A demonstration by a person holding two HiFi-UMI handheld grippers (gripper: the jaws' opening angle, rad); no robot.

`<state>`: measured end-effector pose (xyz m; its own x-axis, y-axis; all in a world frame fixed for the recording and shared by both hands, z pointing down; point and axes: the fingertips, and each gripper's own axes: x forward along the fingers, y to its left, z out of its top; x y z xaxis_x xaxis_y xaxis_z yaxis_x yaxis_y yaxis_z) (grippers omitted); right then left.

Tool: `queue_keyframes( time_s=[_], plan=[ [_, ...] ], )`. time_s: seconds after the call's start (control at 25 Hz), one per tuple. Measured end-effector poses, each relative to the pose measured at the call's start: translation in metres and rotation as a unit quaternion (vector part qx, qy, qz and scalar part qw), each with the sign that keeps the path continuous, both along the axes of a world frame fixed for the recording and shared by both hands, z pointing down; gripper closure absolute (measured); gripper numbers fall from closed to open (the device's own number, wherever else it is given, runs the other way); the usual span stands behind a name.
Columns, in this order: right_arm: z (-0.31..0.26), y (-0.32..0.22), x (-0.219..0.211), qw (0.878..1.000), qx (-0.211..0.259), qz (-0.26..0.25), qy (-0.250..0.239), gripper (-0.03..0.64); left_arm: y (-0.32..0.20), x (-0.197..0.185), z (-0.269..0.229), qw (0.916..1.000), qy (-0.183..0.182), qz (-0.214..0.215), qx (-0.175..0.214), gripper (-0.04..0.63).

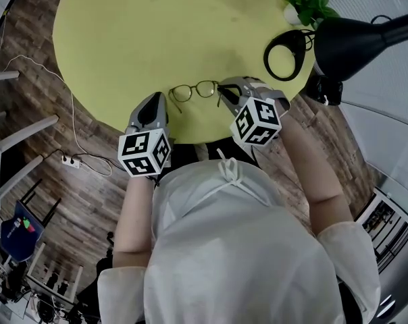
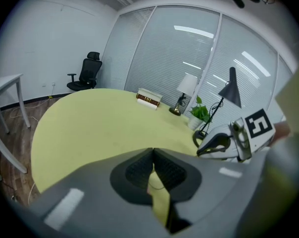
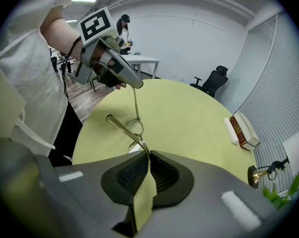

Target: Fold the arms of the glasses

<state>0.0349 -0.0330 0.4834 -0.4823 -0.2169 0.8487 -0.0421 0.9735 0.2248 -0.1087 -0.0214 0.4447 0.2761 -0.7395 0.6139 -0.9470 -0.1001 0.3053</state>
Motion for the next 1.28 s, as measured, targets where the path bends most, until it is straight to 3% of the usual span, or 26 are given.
queue_keyframes(
  time_s=[0.24,0.56,1.28],
  plan=[
    [0.001,-0.001,-0.001,1.0,-0.007,0.011,-0.004,0.603,-0.005,0.014,0.013,0.9995,0.028,0.001,-0.016,0.589],
    [0.001,0.001,-0.001,1.0,-0.013,0.013,-0.008,0.603,-0.015,0.03,0.029,0.9994,0.011,0.021,-0.024,0.589],
    [0.002,0.006,0.001,1.0,-0.018,0.023,-0.007,0.603,-0.024,0.045,0.077,0.9985,-0.007,0.005,-0.054,0.589]
  ],
)
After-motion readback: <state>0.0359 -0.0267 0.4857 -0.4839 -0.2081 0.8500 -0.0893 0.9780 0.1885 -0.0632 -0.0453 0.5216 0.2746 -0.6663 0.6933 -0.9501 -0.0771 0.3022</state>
